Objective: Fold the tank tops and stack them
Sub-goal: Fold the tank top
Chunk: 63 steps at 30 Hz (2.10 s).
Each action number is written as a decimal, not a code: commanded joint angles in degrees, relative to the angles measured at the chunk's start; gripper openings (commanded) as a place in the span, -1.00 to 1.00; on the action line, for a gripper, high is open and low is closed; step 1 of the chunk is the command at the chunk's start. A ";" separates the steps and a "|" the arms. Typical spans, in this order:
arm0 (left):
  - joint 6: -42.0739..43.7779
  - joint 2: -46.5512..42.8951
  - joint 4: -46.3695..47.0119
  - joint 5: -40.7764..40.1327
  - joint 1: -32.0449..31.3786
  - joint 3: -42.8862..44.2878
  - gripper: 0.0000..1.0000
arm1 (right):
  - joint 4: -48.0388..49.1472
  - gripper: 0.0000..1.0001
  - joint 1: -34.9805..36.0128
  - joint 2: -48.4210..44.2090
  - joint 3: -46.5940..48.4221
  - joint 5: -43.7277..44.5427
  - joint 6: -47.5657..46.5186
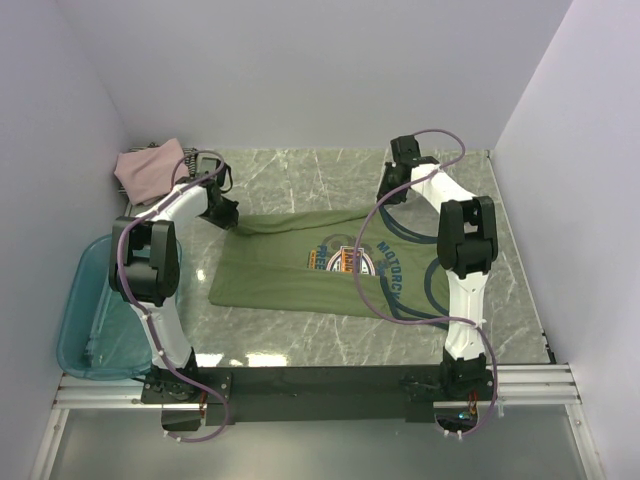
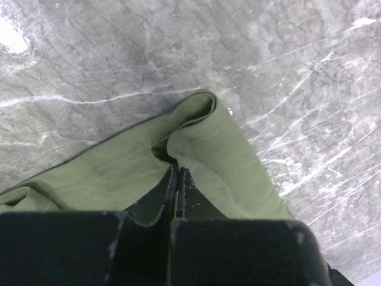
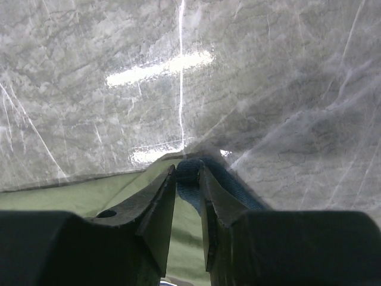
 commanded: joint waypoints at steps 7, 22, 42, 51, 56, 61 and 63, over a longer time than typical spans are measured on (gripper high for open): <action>1.30 -0.71 0.35 0.32 0.46 3.15 -0.99 | -0.05 -0.38 -0.55 0.24 0.23 0.08 0.54; 1.21 -0.62 0.35 0.32 0.46 3.68 -0.99 | 0.39 -0.36 -0.55 -0.90 -2.15 -0.18 1.60; 5.60 -2.29 7.46 3.13 2.57 3.15 -0.99 | 8.38 -1.00 -0.64 -12.23 -14.44 1.57 3.88; 7.72 -2.12 9.83 5.59 4.50 1.84 -0.99 | 13.04 -1.00 -0.20 -21.46 -24.55 1.66 5.38; 8.42 -2.82 11.60 6.83 5.29 0.87 -0.99 | 13.92 -1.00 0.42 -26.47 -30.26 2.19 5.99; 9.48 -4.40 11.95 6.83 5.55 -0.18 -0.99 | 14.28 -1.00 1.91 -32.17 -35.27 2.80 6.96; 10.00 -4.75 12.30 6.74 5.64 -0.62 -0.99 | 14.36 -1.00 2.61 -33.94 -37.65 3.16 7.48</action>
